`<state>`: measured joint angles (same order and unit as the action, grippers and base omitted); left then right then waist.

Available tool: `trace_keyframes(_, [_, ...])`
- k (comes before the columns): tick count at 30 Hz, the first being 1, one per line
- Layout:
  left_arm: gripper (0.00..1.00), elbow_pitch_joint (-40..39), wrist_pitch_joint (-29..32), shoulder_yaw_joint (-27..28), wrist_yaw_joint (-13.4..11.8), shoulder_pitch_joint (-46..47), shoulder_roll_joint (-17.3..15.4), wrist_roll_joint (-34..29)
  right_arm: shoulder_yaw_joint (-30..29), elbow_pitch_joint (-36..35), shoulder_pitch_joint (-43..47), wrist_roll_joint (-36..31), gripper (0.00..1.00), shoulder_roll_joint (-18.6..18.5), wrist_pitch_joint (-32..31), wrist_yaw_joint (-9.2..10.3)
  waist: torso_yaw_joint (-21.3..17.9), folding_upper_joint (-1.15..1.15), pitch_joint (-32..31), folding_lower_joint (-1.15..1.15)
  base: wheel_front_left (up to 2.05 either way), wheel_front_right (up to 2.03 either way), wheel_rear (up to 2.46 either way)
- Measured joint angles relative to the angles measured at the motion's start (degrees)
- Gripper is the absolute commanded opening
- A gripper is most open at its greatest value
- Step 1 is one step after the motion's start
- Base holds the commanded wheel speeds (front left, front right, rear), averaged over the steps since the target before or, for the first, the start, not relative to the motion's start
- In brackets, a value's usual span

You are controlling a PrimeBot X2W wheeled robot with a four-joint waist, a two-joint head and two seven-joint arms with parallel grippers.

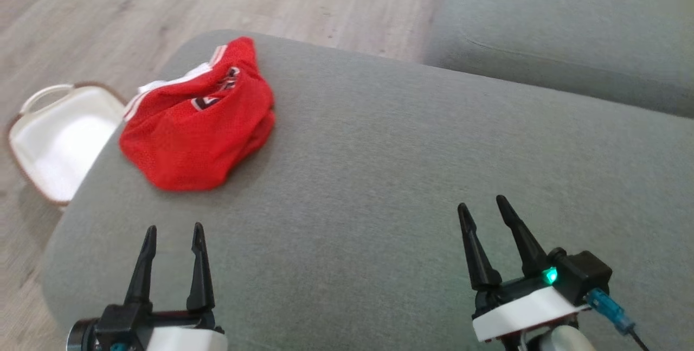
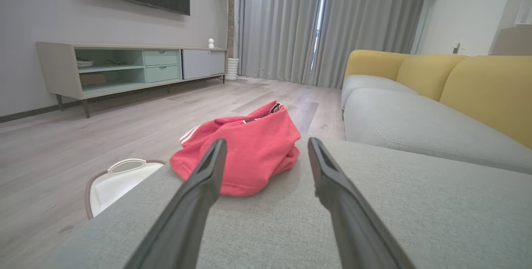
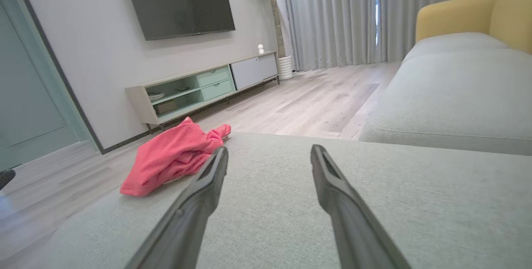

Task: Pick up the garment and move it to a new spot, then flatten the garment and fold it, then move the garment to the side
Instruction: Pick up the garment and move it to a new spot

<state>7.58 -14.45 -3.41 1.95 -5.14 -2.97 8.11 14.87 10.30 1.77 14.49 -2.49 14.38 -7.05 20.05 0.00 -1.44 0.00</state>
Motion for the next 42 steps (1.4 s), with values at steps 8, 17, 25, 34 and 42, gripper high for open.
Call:
trace_keyframes(8, [1.00, -0.22, 0.00, 1.49, 0.20, -0.15, 0.00, -0.11, 1.51, -0.03, 0.04, 0.65, 1.00, 0.00, 0.00, 0.00, 3.32, 0.00, -0.32, 0.00, 0.00, 0.00, 0.00])
trace_keyframes(17, [1.00, -1.38, 0.00, 4.53, 0.00, 0.20, 0.00, -0.10, 0.77, -0.02, -0.03, 0.48, 1.00, -0.01, 0.00, 0.00, 2.04, 0.00, 1.77, 0.00, 0.00, 0.00, 0.00])
trace_keyframes(25, [1.00, 0.42, 0.02, 7.54, 2.56, 11.31, -6.62, -1.11, -1.33, -0.94, -3.50, -3.54, 1.00, -0.03, 0.00, 0.00, 0.34, 0.00, 7.84, 0.01, 0.00, 0.00, 0.00])
trace_keyframes(34, [1.00, 15.27, 12.17, -2.37, 5.59, 36.79, -22.31, -1.47, -6.16, -5.71, -8.20, -7.44, 1.00, -0.14, -0.42, 0.00, -1.48, 0.00, 17.33, 0.02, 0.00, 0.00, 0.00])
trace_keyframes(42, [1.00, 27.84, 19.94, -26.84, 5.64, 50.38, -33.18, 13.12, -7.30, -9.94, -10.13, -9.11, 1.00, -0.25, -1.88, 0.00, -4.69, 0.00, 24.79, 0.02, 0.00, 0.00, 0.00])
